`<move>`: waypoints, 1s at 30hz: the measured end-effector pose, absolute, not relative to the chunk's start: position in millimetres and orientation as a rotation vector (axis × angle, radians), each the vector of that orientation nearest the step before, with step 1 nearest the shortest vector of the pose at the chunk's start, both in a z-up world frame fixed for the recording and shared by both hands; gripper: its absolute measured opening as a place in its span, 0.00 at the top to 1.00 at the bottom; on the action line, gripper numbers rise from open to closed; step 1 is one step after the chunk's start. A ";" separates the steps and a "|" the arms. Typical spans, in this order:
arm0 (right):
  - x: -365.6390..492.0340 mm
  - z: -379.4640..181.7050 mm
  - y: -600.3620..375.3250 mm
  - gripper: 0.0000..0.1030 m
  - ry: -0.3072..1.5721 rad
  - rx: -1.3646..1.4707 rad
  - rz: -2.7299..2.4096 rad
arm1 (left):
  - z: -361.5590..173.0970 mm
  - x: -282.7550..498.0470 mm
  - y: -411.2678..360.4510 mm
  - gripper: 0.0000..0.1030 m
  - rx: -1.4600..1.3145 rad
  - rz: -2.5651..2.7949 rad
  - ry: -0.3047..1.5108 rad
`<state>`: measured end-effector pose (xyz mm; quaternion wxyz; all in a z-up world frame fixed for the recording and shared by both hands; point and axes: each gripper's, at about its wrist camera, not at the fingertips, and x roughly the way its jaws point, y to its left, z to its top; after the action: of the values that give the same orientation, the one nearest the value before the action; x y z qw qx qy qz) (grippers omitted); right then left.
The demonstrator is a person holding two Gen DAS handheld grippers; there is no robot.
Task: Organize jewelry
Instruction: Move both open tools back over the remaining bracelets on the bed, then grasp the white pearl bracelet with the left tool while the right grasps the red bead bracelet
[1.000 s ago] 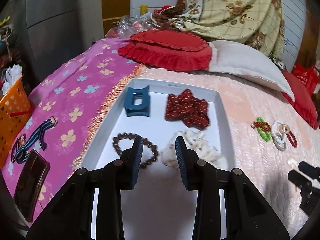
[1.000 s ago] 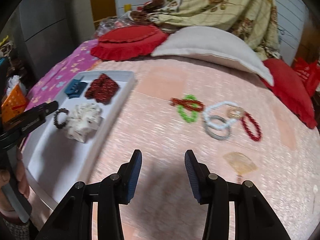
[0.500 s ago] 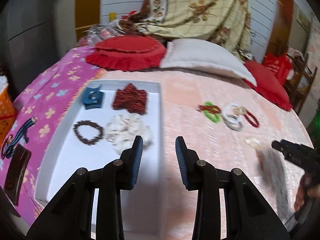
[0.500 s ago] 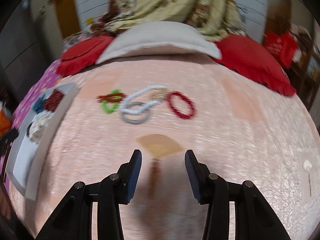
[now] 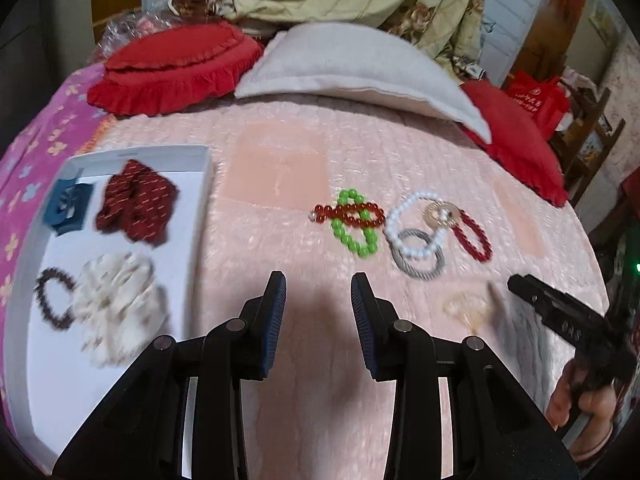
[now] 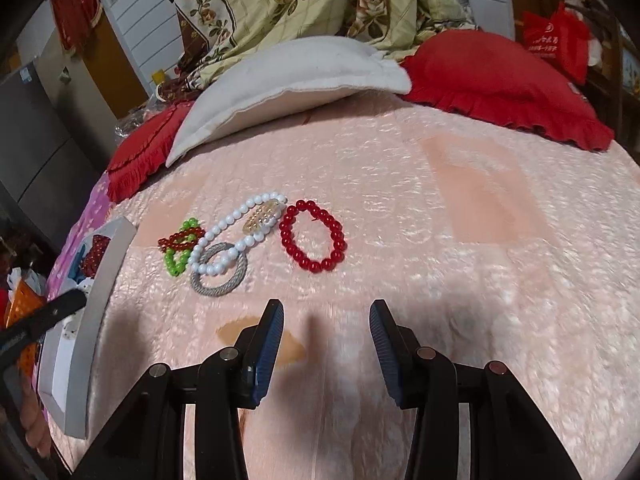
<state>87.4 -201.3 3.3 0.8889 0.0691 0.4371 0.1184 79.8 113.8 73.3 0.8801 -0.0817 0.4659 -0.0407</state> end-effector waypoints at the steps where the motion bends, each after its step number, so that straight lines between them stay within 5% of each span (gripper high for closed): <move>1: 92.9 0.7 -201.1 0.58 0.912 0.141 0.248 | 69.0 88.9 112.0 0.68 -0.175 -0.085 0.988; 11: 138.2 -13.8 -197.2 0.58 0.928 0.124 0.245 | 48.7 124.3 72.2 0.68 -0.140 -0.190 1.034; 22: 153.8 -17.9 -180.6 0.78 0.883 -0.039 0.178 | 49.0 185.2 34.6 0.68 -0.050 -0.216 1.058; 30: 150.9 -19.9 -192.4 0.78 0.851 0.026 0.211 | 31.1 209.4 6.4 0.68 0.073 -0.280 1.095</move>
<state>150.9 -192.4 -19.9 0.9054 0.0126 0.4119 0.1021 209.4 6.4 31.1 0.8440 0.0347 0.5185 -0.1327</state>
